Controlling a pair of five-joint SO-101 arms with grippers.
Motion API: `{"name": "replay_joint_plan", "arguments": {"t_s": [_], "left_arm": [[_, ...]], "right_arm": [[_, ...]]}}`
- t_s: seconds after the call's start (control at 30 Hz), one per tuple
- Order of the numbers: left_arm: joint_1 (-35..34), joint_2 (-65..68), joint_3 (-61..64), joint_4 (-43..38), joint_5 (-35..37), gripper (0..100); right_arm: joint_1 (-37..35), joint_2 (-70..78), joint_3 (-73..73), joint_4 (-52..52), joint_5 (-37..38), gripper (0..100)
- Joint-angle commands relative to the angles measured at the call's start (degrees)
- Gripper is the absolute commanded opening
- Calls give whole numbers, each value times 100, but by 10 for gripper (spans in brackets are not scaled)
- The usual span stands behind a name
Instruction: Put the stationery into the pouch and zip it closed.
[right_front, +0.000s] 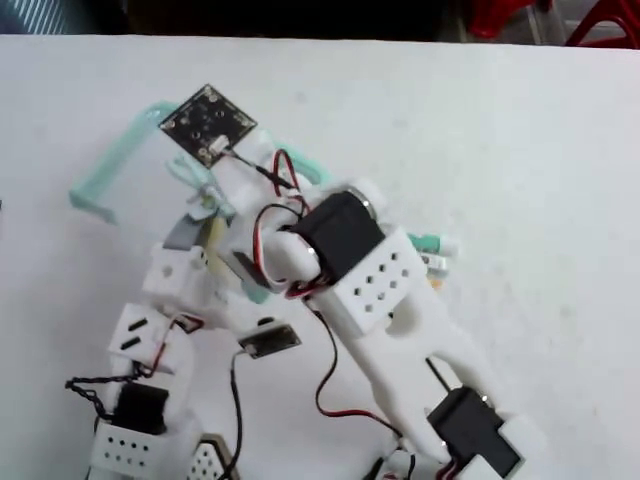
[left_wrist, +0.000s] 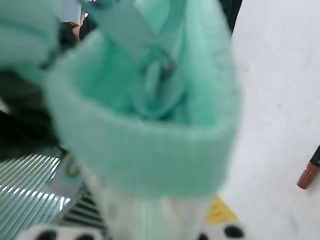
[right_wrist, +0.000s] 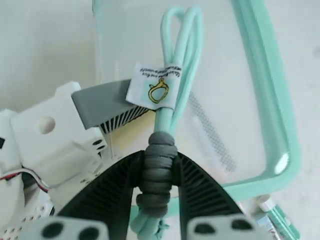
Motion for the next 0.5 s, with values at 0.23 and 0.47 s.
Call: {"name": "replay_joint_plan", "arguments": {"t_s": [0.23,0.47], "left_arm": [[-110,-92,-598,-158,2066,23],[-101,-92,-1398,1125,4536,23]], "right_arm": [[1200,-549,-897,136,79,17],[1235,-1956,422,-127,378,17]]}}
